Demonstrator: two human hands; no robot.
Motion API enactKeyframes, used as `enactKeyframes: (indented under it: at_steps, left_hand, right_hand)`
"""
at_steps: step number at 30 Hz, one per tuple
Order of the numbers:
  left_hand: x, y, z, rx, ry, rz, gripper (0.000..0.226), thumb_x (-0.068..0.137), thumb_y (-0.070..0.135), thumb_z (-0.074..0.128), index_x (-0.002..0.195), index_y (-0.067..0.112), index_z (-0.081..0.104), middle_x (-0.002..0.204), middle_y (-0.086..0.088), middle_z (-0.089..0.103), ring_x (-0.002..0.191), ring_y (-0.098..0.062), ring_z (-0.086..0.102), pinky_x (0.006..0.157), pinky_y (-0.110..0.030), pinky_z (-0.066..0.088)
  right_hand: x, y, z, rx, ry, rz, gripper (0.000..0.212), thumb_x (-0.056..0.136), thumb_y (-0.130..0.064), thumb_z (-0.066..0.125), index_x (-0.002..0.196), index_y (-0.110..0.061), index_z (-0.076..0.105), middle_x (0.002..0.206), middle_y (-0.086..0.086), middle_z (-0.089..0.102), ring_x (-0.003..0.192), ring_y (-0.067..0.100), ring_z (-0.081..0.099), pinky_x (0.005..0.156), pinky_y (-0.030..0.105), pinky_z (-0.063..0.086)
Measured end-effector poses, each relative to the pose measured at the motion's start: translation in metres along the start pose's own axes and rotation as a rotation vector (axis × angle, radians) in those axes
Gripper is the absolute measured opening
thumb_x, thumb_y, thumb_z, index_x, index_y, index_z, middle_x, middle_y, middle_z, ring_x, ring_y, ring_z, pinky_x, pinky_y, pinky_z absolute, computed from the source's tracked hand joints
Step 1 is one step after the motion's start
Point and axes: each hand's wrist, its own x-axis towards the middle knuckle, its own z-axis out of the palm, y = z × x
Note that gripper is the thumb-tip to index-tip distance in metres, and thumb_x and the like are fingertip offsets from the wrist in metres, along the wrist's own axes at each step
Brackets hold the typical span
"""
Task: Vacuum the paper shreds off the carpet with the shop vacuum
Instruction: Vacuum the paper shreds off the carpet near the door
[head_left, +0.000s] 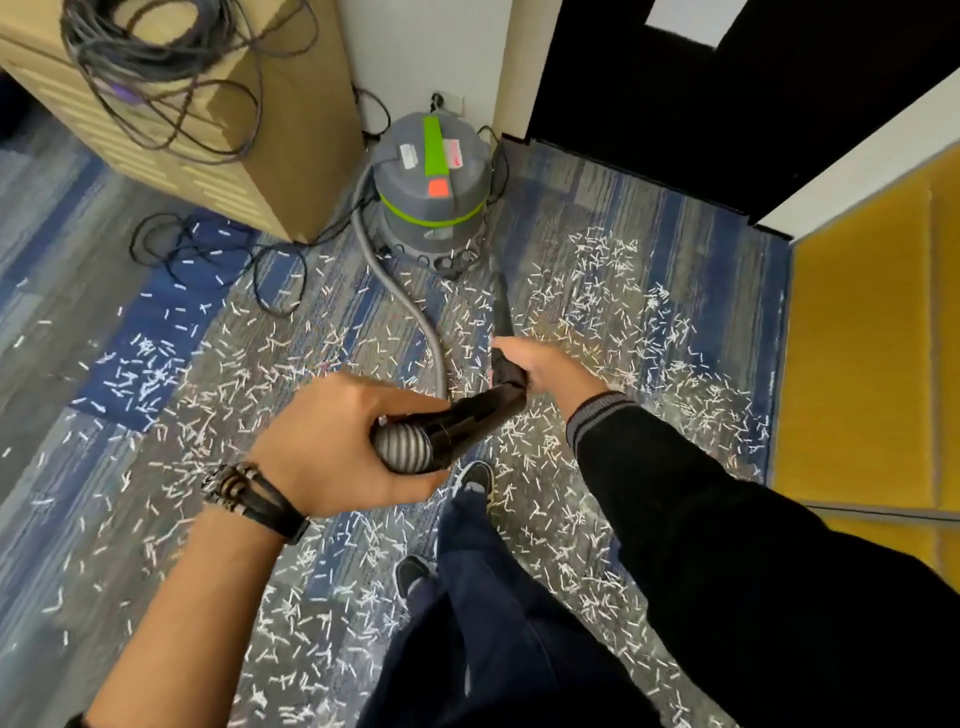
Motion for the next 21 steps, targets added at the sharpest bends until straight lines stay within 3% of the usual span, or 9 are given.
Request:
enactKeyframes:
  at_steps: [1,4,10,16,21]
  left_hand:
    - [-0.009,-0.001,0.002,-0.007,0.006,-0.001,0.051,0.068,0.057,0.08,0.117,0.044,0.076,0.088,0.022,0.075,0.074,0.006,0.068,0.071,-0.027,0.06]
    - [-0.031,-0.009,0.009,-0.011,0.034,0.0,0.052,0.069,0.055,0.084,0.119,0.044,0.075,0.088,0.023,0.073,0.076,0.006,0.067,0.072,-0.027,0.059]
    - [-0.067,-0.016,0.023,-0.109,0.131,-0.033,0.055,0.069,0.057,0.084,0.12,0.039,0.077,0.092,0.026,0.074,0.079,0.011,0.067,0.073,-0.021,0.057]
    - [-0.069,-0.019,0.041,-0.039,0.175,-0.031,0.054,0.073,0.066,0.074,0.121,0.042,0.075,0.088,0.023,0.074,0.072,0.004,0.067,0.07,-0.026,0.06]
    - [-0.09,-0.042,0.053,-0.005,0.23,-0.107,0.05,0.068,0.061,0.075,0.115,0.046,0.074,0.084,0.024,0.071,0.067,0.003,0.064,0.059,-0.023,0.057]
  right_hand:
    - [0.0,0.005,0.007,0.0,-0.021,-0.002,0.027,0.099,-0.033,0.054,0.105,-0.006,0.054,0.09,0.008,0.062,0.072,0.021,0.061,0.064,0.029,0.058]
    - [-0.005,0.013,0.021,-0.041,-0.03,-0.003,0.028,0.096,-0.034,0.058,0.105,-0.008,0.053,0.095,0.008,0.062,0.078,0.022,0.061,0.082,0.033,0.058]
    - [-0.01,0.022,0.03,-0.073,-0.078,0.007,0.024,0.099,-0.03,0.056,0.106,-0.009,0.051,0.078,0.005,0.061,0.059,0.016,0.061,0.052,0.026,0.054]
    - [0.012,0.038,0.024,-0.054,0.047,-0.038,0.039,0.093,-0.039,0.061,0.116,-0.007,0.054,0.081,0.006,0.063,0.061,0.019,0.062,0.059,0.031,0.054]
    - [0.014,0.045,0.051,-0.078,-0.004,-0.012,0.029,0.098,-0.033,0.057,0.111,-0.008,0.051,0.086,0.008,0.063,0.068,0.019,0.065,0.069,0.03,0.059]
